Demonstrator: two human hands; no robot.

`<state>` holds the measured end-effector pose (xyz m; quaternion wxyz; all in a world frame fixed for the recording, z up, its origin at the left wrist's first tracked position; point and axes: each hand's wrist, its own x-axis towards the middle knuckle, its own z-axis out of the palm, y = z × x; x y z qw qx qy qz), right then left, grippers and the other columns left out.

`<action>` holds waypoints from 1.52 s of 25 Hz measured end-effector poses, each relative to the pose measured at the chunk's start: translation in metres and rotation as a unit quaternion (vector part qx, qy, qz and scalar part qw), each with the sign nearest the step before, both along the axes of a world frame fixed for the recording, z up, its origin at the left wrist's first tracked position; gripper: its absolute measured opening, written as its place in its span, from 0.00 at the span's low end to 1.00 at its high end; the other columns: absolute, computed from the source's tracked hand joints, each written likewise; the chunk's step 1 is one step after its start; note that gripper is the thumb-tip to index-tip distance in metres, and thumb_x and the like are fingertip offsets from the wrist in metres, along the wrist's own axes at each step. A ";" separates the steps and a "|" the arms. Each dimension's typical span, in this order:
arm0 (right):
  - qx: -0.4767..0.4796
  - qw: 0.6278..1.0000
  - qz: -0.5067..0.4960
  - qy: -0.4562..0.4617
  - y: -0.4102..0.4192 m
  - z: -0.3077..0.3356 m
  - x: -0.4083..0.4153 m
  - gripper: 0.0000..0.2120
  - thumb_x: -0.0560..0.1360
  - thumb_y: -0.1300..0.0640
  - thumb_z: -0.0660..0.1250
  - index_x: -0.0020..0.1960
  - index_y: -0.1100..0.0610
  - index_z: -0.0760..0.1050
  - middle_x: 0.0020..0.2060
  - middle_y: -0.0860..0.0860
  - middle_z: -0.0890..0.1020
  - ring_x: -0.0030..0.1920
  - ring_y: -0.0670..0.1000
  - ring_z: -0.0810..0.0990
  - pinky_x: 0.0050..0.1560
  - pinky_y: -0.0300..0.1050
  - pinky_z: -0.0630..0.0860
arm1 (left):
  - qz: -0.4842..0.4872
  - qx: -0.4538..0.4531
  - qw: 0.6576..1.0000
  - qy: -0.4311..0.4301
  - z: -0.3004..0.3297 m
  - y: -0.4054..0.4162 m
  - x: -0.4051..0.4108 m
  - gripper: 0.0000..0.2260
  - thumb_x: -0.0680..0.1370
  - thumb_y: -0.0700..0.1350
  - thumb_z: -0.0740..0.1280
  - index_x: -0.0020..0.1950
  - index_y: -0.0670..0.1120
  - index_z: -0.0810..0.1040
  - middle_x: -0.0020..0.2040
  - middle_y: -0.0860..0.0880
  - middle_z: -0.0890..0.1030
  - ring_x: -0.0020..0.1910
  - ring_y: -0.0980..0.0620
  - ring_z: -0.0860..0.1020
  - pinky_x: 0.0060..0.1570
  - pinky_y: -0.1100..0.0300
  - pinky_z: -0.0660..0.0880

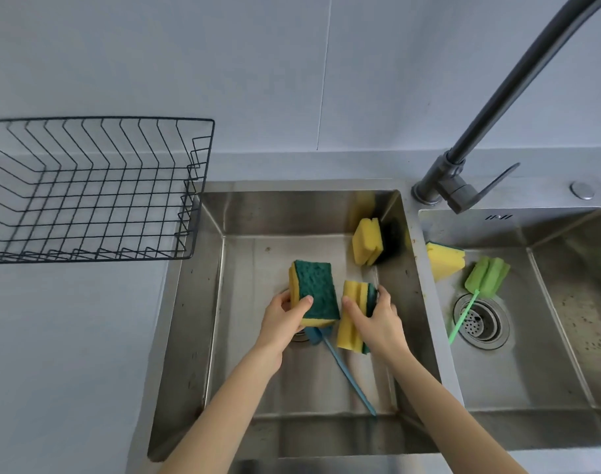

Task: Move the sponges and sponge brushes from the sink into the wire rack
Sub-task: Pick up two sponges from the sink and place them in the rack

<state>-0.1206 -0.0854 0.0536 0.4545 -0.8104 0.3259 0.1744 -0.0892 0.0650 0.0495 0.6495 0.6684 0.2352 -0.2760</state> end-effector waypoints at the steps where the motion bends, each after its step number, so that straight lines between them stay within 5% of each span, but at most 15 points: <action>1: -0.004 1.000 -0.003 -0.003 0.001 0.004 0.001 0.40 0.72 0.40 0.63 0.74 0.56 0.49 0.71 0.60 0.62 0.70 0.61 0.61 0.69 0.57 0.63 | -0.002 -0.008 1.000 -0.005 0.005 0.003 -0.002 0.07 0.74 0.45 0.66 0.50 0.50 0.71 0.44 0.55 0.77 0.45 0.58 0.77 0.39 0.65 0.74; 11: 0.005 0.999 0.008 -0.052 0.024 0.046 0.004 0.39 0.72 0.40 0.63 0.74 0.55 0.50 0.72 0.58 0.62 0.71 0.61 0.62 0.70 0.58 0.63 | -0.021 -0.073 0.996 -0.041 0.043 0.036 -0.027 0.13 0.74 0.44 0.66 0.58 0.45 0.71 0.52 0.49 0.78 0.53 0.51 0.78 0.45 0.64 0.76; 17: 0.145 0.986 0.023 -0.078 0.034 0.062 0.000 0.28 0.77 0.43 0.55 0.73 0.53 0.57 0.69 0.52 0.68 0.68 0.54 0.68 0.66 0.51 0.66 | 0.008 -0.062 0.996 -0.062 0.058 0.063 -0.036 0.18 0.75 0.45 0.65 0.64 0.42 0.70 0.59 0.44 0.77 0.56 0.49 0.77 0.50 0.61 0.76; 21: 0.192 0.971 0.020 -0.139 0.033 0.065 -0.005 0.18 0.80 0.58 0.54 0.69 0.55 0.64 0.52 0.48 0.77 0.52 0.48 0.76 0.53 0.44 0.71 | 0.013 -0.056 0.994 -0.093 0.065 0.076 -0.042 0.16 0.75 0.45 0.64 0.62 0.43 0.71 0.58 0.45 0.79 0.54 0.51 0.79 0.40 0.67 0.77; 27: 0.270 0.951 0.015 -0.152 0.029 0.076 -0.006 0.09 0.77 0.58 0.60 0.57 0.53 0.73 0.44 0.44 0.81 0.44 0.42 0.80 0.37 0.33 0.76 | 0.014 -0.070 0.989 -0.129 0.082 0.084 -0.045 0.15 0.76 0.46 0.63 0.62 0.44 0.72 0.57 0.45 0.79 0.54 0.53 0.78 0.45 0.65 0.76; 33: 0.393 0.911 0.023 -0.123 0.032 0.096 0.005 0.08 0.75 0.59 0.62 0.50 0.57 0.78 0.40 0.47 0.86 0.41 0.45 0.84 0.40 0.38 0.80 | 0.031 -0.074 0.982 -0.169 0.105 0.103 -0.037 0.12 0.74 0.46 0.66 0.56 0.52 0.70 0.47 0.50 0.81 0.45 0.57 0.81 0.38 0.67 0.78; 38: 0.415 0.902 0.033 -0.117 0.047 0.117 0.026 0.09 0.76 0.59 0.60 0.53 0.58 0.76 0.47 0.52 0.82 0.48 0.50 0.80 0.46 0.39 0.79 | 0.050 -0.049 0.975 -0.209 0.121 0.127 -0.023 0.14 0.74 0.45 0.66 0.58 0.52 0.70 0.52 0.46 0.80 0.52 0.51 0.80 0.44 0.63 0.78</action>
